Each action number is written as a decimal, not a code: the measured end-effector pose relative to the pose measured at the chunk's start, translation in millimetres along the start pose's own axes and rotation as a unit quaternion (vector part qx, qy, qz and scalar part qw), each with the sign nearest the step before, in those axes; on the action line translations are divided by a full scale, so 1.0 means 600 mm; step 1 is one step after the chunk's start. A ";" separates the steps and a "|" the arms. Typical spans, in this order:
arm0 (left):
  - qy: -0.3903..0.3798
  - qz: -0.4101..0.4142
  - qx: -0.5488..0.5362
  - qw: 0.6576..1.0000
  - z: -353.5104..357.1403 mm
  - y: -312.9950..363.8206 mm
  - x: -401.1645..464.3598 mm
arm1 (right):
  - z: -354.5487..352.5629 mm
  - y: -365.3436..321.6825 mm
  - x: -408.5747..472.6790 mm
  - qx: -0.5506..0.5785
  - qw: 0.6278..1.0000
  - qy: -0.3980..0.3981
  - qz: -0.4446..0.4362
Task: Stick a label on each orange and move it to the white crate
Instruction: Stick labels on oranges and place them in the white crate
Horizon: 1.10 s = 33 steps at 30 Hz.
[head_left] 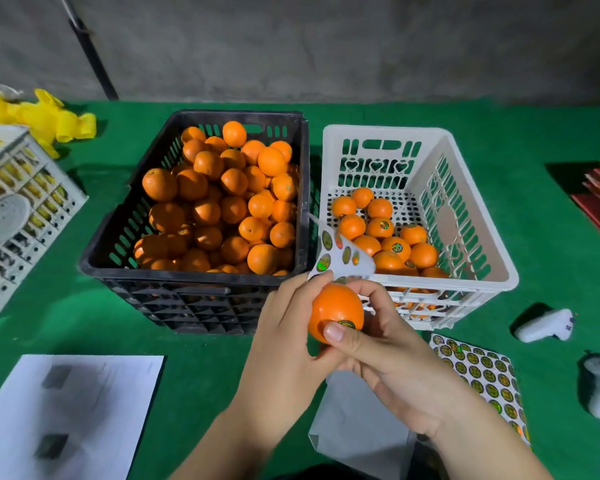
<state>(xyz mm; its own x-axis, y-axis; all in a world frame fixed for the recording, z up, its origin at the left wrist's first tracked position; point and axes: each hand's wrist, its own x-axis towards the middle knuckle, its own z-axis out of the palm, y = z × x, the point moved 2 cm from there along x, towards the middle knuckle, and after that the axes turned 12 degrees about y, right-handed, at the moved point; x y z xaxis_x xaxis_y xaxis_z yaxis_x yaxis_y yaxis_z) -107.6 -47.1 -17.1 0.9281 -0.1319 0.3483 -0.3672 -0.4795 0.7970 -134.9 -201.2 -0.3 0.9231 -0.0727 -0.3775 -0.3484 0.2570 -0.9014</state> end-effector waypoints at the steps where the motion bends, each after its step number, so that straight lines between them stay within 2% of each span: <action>1: -0.004 -0.005 -0.013 1.000 0.001 -0.001 0.001 | 0.001 -0.004 -0.001 0.040 0.999 -0.006 0.001; 3: 0.006 -0.032 -0.042 0.999 0.001 -0.006 0.007 | -0.001 -0.012 0.002 0.087 0.996 0.003 -0.007; 6: 0.063 -0.087 -0.086 0.990 -0.009 -0.016 0.024 | -0.013 -0.029 0.010 0.149 0.988 0.024 -0.020; 9: 0.138 -0.114 -0.173 0.969 -0.022 -0.041 0.036 | -0.041 -0.047 0.034 0.142 0.987 0.054 -0.051; 12: 0.178 -0.115 -0.196 0.957 -0.036 -0.061 0.042 | -0.074 -0.074 0.078 0.024 0.984 0.119 -0.132; 15: 0.172 -0.116 -0.237 0.949 -0.041 -0.070 0.046 | -0.102 -0.094 0.144 -0.130 0.958 0.191 -0.170; 18: 0.141 -0.108 -0.289 0.941 -0.041 -0.073 0.051 | -0.125 -0.084 0.214 -0.243 0.932 0.210 -0.170; 20: 0.109 -0.089 -0.313 0.939 -0.040 -0.073 0.058 | -0.137 -0.071 0.246 -0.347 0.900 0.213 -0.154; 22: 0.080 -0.081 -0.336 0.935 -0.038 -0.075 0.070 | -0.134 -0.066 0.250 -0.380 0.892 0.214 -0.118; 25: 0.070 -0.101 -0.353 0.928 -0.038 -0.081 0.096 | -0.105 -0.068 0.228 -0.299 0.938 0.168 -0.060; 28: 0.044 -0.105 -0.332 0.936 -0.037 -0.088 0.127 | -0.089 -0.060 0.218 -0.213 0.977 0.016 -0.008; 30: 0.011 -0.099 -0.315 0.944 -0.034 -0.093 0.146 | -0.084 -0.053 0.209 -0.166 0.985 -0.040 -0.037; 33: -0.056 -0.094 -0.269 0.957 -0.028 -0.105 0.175 | -0.089 -0.032 0.210 -0.062 0.995 -0.006 -0.082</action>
<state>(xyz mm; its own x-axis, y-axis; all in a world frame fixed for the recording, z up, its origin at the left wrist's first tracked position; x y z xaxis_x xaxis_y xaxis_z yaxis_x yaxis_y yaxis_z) 11.8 -16.0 -22.4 0.9708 -0.1931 0.1426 -0.1438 0.0075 0.9896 -20.6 -267.0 -41.8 0.9710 -0.0925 -0.2206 -0.2089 0.1214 -0.9704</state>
